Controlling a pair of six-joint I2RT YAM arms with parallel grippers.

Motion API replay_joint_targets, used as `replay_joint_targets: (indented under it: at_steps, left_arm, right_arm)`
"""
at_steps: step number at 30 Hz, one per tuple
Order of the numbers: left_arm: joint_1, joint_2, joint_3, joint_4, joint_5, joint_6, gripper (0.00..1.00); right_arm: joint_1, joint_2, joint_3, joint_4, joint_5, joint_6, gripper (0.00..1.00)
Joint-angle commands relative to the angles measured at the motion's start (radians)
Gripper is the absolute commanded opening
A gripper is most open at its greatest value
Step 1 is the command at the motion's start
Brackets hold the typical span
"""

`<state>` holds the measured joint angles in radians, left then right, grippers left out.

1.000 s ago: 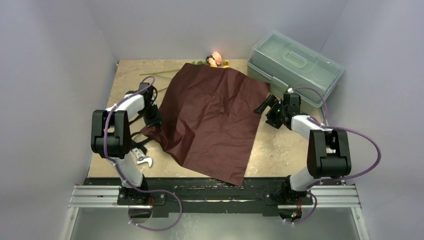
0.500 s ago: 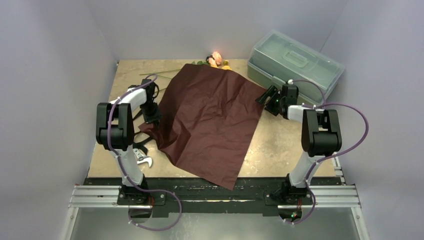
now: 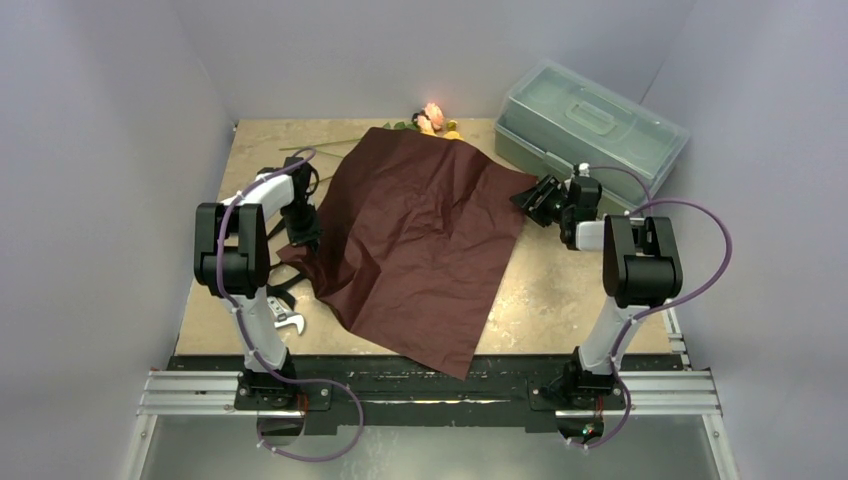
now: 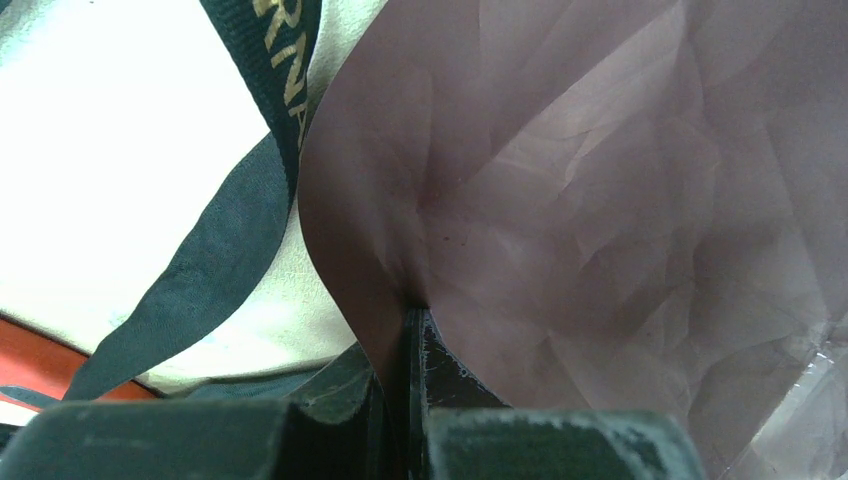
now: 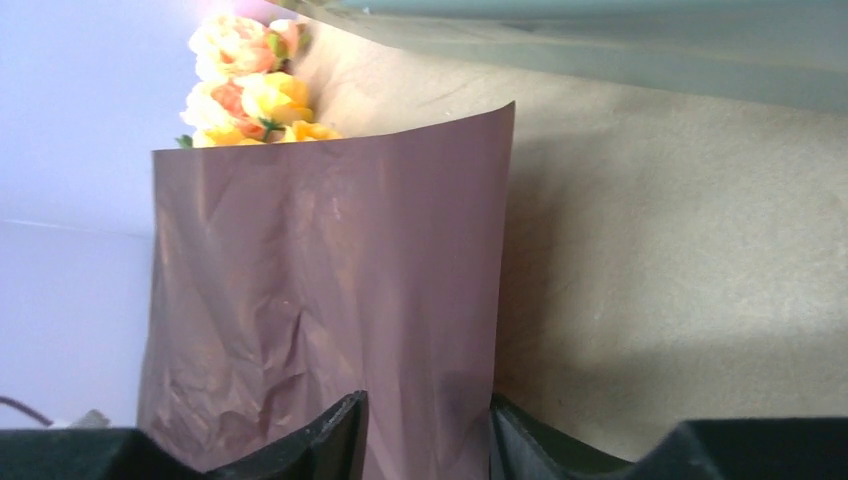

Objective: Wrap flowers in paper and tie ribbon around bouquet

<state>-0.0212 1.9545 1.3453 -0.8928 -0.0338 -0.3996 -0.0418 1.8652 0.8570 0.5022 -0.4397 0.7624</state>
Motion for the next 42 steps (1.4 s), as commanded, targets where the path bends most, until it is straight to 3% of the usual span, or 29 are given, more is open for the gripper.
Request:
replay_joint_targets:
  at_steps: [1,7,12,21,25,29,33,42]
  left_arm:
    - [0.007,0.044,0.011,0.059,-0.047,0.023,0.00]
    - [0.007,0.038,0.009,0.063,-0.024,0.016,0.00]
    - [0.002,-0.018,0.011,0.069,0.028,0.006,0.00]
    - [-0.011,-0.259,0.083,0.049,0.079,-0.041,0.00]
    - [-0.028,-0.303,0.169,-0.013,0.056,-0.057,0.00]
    - [-0.060,-0.325,0.155,-0.034,0.005,-0.066,0.00]
    - [-0.076,-0.353,0.124,-0.106,-0.043,-0.073,0.00]
    - [-0.118,-0.417,-0.166,-0.057,-0.088,-0.064,0.00]
  right_arm:
    - [0.011,0.065,-0.061,0.095,-0.178,0.121,0.48]
    - [0.027,0.078,-0.081,0.118,-0.210,0.154,0.33]
    - [0.036,0.013,-0.062,0.032,-0.231,0.155,0.00]
    - [0.077,-0.372,0.208,-0.641,-0.040,-0.012,0.00]
    - [0.079,-0.441,0.398,-1.082,0.124,-0.062,0.00]
    - [0.079,-0.434,0.458,-1.406,0.234,-0.144,0.00]
    - [0.079,-0.514,0.339,-1.503,0.251,-0.173,0.00]
    - [0.079,-0.688,0.048,-1.467,0.349,-0.133,0.00]
